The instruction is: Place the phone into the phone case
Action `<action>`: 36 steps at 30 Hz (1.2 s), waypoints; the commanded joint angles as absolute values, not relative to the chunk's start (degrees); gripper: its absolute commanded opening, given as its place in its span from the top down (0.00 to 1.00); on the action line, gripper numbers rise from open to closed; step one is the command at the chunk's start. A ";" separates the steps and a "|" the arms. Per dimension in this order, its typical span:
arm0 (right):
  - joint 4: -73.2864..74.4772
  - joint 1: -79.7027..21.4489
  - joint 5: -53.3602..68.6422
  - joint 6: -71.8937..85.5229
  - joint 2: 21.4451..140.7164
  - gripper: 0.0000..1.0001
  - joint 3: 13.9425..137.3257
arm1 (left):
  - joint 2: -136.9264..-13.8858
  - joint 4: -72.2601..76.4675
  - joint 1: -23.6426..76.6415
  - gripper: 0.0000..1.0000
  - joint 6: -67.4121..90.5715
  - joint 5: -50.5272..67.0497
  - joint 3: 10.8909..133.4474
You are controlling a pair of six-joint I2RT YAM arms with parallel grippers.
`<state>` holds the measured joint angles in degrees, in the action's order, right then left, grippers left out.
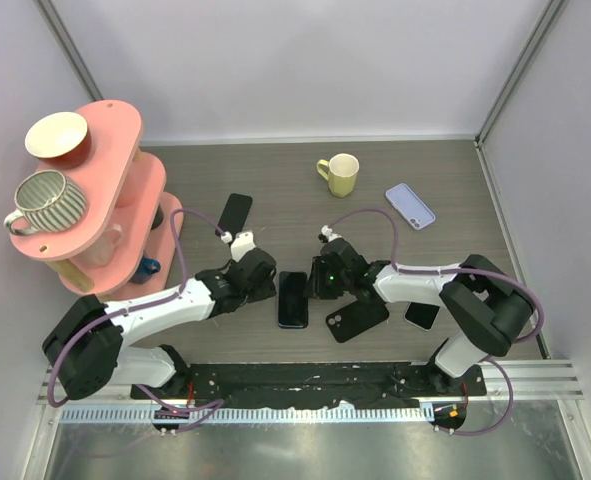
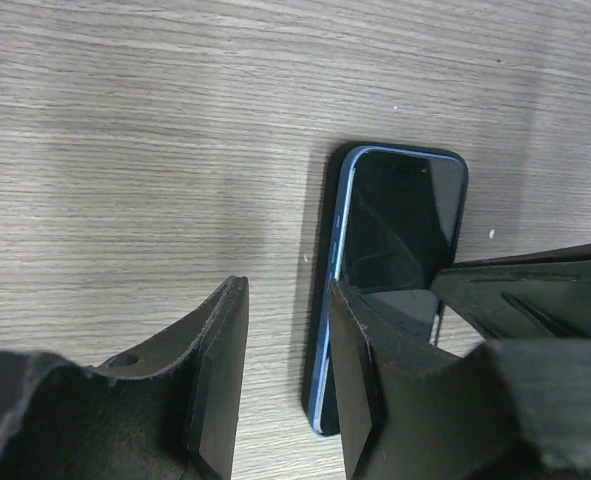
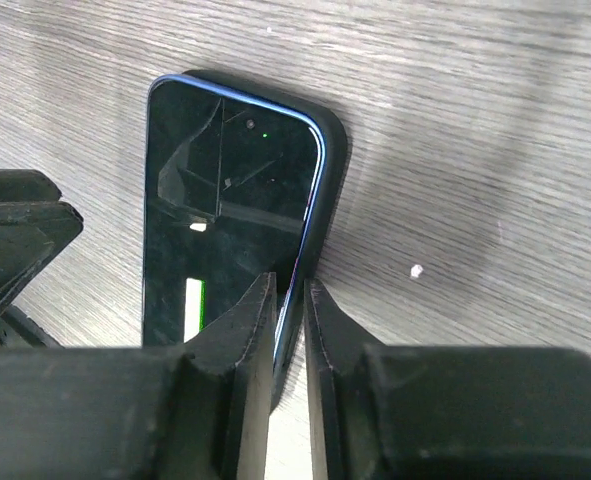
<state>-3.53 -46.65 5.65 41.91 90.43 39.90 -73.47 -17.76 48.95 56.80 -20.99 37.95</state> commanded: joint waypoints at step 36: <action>-13.09 -47.81 2.81 44.73 81.91 0.45 30.94 | -82.44 -2.29 45.18 0.75 57.39 -4.58 33.05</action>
<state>-8.34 -47.53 2.28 42.92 82.50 32.03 -80.84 -5.65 44.84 54.15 -9.45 35.70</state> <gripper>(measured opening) 0.543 0.266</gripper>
